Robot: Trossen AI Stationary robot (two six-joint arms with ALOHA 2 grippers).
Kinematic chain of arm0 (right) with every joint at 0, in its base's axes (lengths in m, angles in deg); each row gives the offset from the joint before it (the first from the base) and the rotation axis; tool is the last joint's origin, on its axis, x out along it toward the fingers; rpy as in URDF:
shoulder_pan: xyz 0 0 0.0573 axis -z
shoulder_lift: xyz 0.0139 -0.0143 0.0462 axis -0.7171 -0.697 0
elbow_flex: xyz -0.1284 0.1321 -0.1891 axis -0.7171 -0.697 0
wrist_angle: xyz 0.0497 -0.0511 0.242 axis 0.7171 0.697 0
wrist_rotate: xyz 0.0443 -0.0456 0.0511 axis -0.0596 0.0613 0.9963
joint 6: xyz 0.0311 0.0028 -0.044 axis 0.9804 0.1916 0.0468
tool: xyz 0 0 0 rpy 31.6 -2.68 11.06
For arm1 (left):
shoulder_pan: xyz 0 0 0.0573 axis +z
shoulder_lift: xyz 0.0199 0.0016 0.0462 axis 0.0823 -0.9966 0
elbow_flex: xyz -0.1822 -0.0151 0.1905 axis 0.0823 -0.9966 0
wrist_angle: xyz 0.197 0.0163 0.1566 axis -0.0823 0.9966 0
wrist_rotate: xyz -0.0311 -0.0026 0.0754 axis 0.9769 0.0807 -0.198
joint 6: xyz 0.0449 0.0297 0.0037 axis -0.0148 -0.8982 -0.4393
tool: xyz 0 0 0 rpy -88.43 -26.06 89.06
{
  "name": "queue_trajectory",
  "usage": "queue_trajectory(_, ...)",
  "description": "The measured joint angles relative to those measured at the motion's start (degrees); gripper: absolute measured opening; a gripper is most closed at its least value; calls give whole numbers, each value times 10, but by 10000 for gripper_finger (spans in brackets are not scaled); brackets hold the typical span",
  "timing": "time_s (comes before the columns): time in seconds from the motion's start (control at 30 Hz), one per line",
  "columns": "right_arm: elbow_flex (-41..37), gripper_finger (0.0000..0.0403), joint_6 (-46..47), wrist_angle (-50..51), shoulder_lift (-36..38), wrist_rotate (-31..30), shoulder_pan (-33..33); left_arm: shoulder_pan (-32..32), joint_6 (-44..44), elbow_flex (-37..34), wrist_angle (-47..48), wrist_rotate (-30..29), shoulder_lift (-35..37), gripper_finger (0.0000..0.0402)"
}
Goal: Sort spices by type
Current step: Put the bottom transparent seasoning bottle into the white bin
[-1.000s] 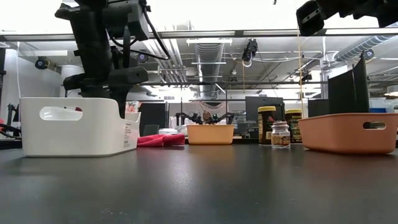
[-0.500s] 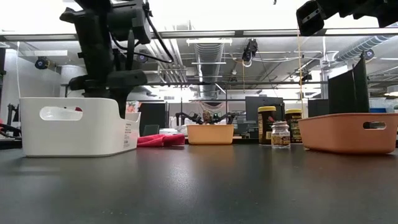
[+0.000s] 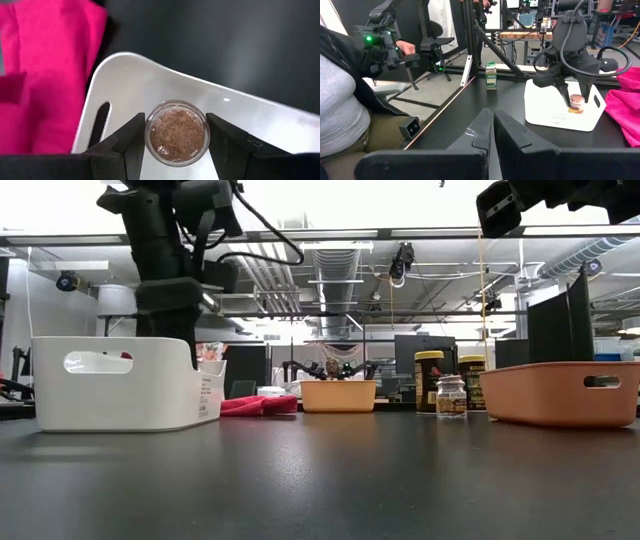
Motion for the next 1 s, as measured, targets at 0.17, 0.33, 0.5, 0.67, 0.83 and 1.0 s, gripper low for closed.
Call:
queue_trajectory(0.17,0,13,0,0,0,0,0,0,-85,0,-15,4,8,165)
queue_trajectory(0.33,0,13,0,0,0,0,0,7,-111,-1,-31,40,10,165)
queue_trajectory(0.5,0,13,0,4,0,0,0,7,-129,-12,-30,45,15,165)
queue_trajectory(0.67,0,13,0,12,0,0,0,10,-134,-44,-51,51,44,165)
queue_trajectory(0.83,0,13,-2,12,0,0,0,14,-154,-90,-129,86,97,165)
queue_trajectory(1.0,0,13,-2,12,0,0,0,18,-161,-118,-138,72,129,165)
